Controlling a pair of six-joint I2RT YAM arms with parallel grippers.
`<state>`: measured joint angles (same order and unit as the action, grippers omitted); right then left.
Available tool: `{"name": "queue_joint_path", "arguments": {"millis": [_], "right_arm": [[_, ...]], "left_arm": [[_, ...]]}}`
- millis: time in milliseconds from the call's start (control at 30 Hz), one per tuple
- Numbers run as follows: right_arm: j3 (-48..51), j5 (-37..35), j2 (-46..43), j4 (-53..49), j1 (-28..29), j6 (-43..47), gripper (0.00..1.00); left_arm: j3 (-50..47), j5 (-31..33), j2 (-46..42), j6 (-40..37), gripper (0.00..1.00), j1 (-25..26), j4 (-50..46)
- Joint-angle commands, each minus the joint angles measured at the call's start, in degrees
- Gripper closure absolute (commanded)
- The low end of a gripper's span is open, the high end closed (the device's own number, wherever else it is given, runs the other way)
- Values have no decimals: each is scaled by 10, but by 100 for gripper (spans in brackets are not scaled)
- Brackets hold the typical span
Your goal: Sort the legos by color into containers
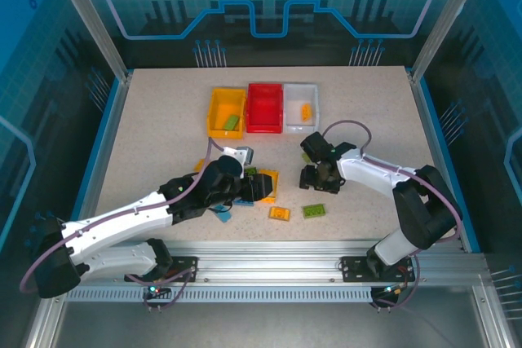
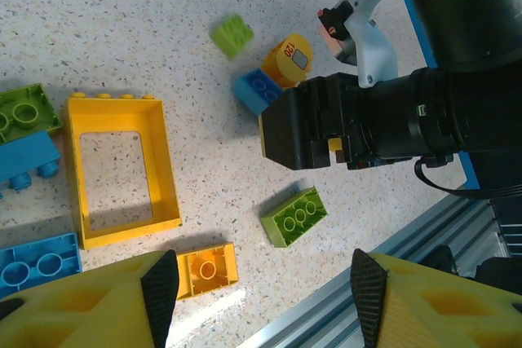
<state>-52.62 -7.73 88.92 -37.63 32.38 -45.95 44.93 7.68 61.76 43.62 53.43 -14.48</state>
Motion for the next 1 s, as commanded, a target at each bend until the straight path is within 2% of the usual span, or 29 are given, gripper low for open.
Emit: {"name": "queue_joint_path", "arguments": {"millis": [0,100,267,433,567,733,833,967], "right_arm": [[-26,-31,-5,-29,29,10,35],[-58,-64,-26,-53,54,10,35],[-111,-86,-5,-72,50,30,35],[-151,-52,49,-73,41,5,34],[-170,-43,93,-67,39,-52,34],[-201,-42,157,-79,23,-96,32],[-198,-36,175,-60,15,-99,32],[-204,-24,204,-54,2,-100,36]], "left_arm": [[12,-7,-3,2,38,4,6],[16,5,-6,-1,39,4,-1],[45,22,1,-12,38,2,-17],[57,16,13,-15,38,-15,-23],[55,-21,17,-10,36,-52,-16],[50,-109,42,-14,35,-103,20],[45,-143,56,-15,35,-115,49],[48,-155,72,-14,35,-118,64]]}}
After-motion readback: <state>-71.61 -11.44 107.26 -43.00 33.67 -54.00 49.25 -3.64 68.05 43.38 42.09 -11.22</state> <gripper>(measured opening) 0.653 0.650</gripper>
